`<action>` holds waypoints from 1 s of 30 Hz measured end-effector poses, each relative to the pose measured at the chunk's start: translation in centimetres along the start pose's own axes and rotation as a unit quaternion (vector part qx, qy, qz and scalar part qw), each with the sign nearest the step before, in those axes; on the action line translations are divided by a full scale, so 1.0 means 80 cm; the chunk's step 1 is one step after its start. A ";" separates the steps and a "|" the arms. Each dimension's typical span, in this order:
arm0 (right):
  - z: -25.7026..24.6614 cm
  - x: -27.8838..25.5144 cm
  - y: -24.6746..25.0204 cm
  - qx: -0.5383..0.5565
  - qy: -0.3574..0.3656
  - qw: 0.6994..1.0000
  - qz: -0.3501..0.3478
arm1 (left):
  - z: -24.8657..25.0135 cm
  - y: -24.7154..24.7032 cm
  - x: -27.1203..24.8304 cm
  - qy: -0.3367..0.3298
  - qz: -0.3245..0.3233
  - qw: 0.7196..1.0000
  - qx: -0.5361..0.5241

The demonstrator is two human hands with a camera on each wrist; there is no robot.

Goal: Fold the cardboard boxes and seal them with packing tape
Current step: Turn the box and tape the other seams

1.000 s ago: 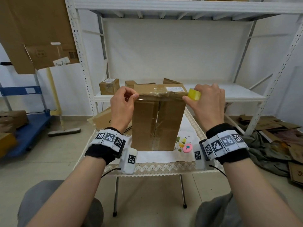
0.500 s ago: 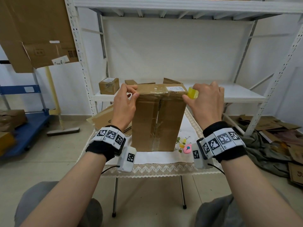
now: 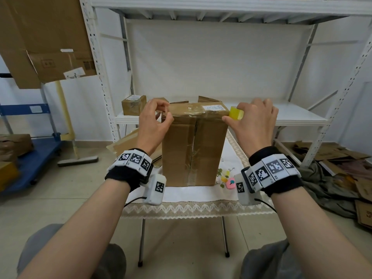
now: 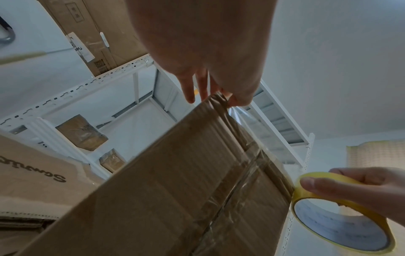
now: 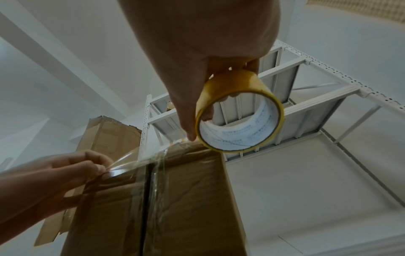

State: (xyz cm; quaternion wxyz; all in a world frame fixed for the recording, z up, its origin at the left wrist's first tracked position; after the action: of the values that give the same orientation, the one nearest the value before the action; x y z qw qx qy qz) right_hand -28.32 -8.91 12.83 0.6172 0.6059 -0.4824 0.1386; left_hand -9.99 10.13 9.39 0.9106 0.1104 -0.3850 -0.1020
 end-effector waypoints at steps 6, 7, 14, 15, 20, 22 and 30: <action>0.032 -0.008 -0.015 0.146 -0.093 0.984 0.033 | -0.007 -0.001 0.002 0.039 -0.017 0.999 -0.033; 0.038 -0.010 -0.018 0.186 -0.113 0.975 0.039 | -0.008 -0.001 0.002 0.042 -0.016 0.998 -0.034; 0.043 -0.021 -0.030 0.284 -0.112 0.950 0.068 | 0.001 -0.005 -0.002 0.000 -0.014 1.000 -0.003; 0.041 -0.021 -0.030 0.288 -0.106 0.949 0.069 | 0.003 -0.005 -0.002 -0.001 -0.016 1.000 -0.008; 0.035 -0.016 -0.026 0.270 -0.074 0.957 0.074 | 0.005 -0.005 -0.004 0.024 -0.013 0.999 -0.044; 0.035 -0.015 -0.022 0.243 -0.075 0.964 0.074 | 0.003 -0.006 -0.005 0.046 -0.017 0.997 -0.062; 0.034 -0.014 -0.008 0.232 -0.061 0.967 0.086 | 0.005 -0.009 -0.001 0.072 -0.065 0.992 -0.084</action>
State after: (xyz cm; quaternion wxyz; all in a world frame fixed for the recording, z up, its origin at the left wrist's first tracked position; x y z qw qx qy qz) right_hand -29.55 -11.00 11.08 0.4146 0.6965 -0.5240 0.2616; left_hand -10.40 9.40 9.40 0.9333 0.0656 -0.3010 -0.1845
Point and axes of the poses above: each hand's wrist, its own x-axis towards the middle knuckle, its own y-axis out of the back of the hand, z = x × y, the point moved 6 cm from there along x, towards the middle knuckle, and after that the axes turned 7 degrees about y, right-handed, at the moved point
